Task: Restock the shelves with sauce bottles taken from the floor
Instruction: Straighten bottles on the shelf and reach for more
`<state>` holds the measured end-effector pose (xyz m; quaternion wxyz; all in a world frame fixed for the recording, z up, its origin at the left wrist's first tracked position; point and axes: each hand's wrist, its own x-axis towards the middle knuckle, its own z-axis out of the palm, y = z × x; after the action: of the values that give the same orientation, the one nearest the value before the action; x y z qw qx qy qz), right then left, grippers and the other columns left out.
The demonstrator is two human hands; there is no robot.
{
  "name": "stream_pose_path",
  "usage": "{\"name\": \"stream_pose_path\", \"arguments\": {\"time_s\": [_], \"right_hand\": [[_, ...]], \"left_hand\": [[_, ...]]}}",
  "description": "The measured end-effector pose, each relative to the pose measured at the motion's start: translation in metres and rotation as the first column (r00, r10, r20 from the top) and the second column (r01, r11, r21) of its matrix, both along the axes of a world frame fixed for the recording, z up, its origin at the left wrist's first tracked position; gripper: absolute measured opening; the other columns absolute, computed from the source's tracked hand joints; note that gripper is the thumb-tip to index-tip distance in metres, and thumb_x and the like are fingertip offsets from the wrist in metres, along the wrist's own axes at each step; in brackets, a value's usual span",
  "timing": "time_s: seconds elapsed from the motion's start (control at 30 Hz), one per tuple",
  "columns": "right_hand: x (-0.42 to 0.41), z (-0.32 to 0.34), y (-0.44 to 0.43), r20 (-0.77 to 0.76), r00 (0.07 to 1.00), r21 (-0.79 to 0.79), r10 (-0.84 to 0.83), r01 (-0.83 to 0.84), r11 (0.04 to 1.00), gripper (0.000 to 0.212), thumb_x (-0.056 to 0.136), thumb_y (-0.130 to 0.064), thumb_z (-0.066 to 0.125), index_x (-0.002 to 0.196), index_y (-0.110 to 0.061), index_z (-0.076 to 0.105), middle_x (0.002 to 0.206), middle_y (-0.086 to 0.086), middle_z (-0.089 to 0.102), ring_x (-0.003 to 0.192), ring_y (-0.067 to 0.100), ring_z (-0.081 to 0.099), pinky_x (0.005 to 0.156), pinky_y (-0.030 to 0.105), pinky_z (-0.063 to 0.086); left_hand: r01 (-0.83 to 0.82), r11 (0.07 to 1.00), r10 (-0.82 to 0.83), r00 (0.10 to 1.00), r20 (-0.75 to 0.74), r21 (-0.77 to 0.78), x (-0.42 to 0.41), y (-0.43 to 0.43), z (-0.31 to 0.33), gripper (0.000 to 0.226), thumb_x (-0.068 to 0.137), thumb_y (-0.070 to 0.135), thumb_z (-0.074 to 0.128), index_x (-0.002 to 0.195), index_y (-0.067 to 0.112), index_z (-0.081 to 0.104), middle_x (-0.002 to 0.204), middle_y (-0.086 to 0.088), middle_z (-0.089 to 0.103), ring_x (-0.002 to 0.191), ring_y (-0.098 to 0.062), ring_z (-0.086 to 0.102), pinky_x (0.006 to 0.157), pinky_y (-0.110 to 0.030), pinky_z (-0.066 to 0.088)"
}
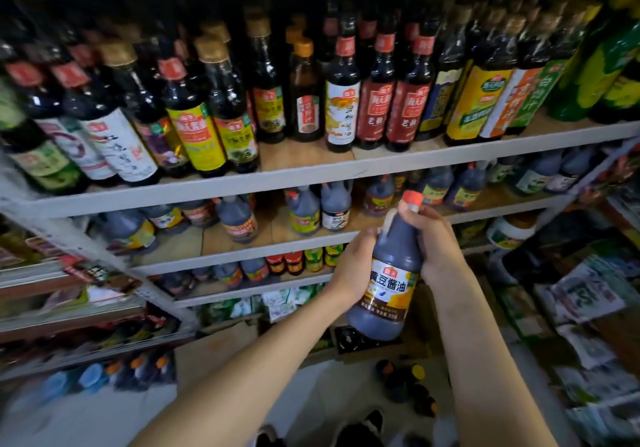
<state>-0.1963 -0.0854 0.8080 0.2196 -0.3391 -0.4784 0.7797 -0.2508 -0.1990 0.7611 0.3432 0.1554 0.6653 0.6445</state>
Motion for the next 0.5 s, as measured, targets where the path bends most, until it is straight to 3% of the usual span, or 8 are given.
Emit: {"name": "stream_pose_path", "arguments": {"time_s": [0.17, 0.33, 0.5], "right_hand": [[-0.033, -0.009, -0.077, -0.004, 0.999, -0.022, 0.04, -0.04, 0.999, 0.015, 0.075, -0.023, 0.082, 0.084, -0.014, 0.073, 0.091, 0.013, 0.074, 0.092, 0.033, 0.069, 0.097, 0.052, 0.053], [-0.063, -0.015, -0.142, -0.014, 0.995, -0.043, 0.095, -0.096, 0.994, 0.008, 0.082, -0.018, 0.078, 0.085, -0.013, 0.072, 0.091, 0.015, 0.072, 0.09, 0.033, 0.068, 0.091, 0.05, 0.054], [-0.082, -0.014, -0.183, -0.01, 0.99, -0.041, 0.14, -0.141, 0.989, 0.018, 0.085, -0.017, 0.075, 0.096, -0.005, 0.068, 0.095, 0.019, 0.068, 0.092, 0.035, 0.064, 0.098, 0.056, 0.049]], "left_hand": [[-0.01, 1.0, 0.009, 1.0, 0.015, 0.003, -0.031, -0.079, -0.005, 0.04, 0.084, 0.057, 0.04, 0.094, 0.031, 0.069, 0.099, -0.005, 0.075, 0.095, -0.026, 0.071, 0.091, -0.053, 0.052], [-0.062, 0.998, 0.061, 0.998, -0.014, -0.012, -0.054, -0.148, -0.005, 0.037, 0.082, 0.056, 0.039, 0.087, 0.035, 0.068, 0.098, -0.005, 0.075, 0.095, -0.027, 0.07, 0.093, -0.055, 0.051], [-0.103, 0.995, 0.103, 0.995, -0.009, 0.0, -0.067, -0.191, -0.006, 0.036, 0.083, 0.057, 0.038, 0.086, 0.036, 0.067, 0.101, -0.005, 0.074, 0.099, -0.027, 0.068, 0.096, -0.055, 0.049]]}}
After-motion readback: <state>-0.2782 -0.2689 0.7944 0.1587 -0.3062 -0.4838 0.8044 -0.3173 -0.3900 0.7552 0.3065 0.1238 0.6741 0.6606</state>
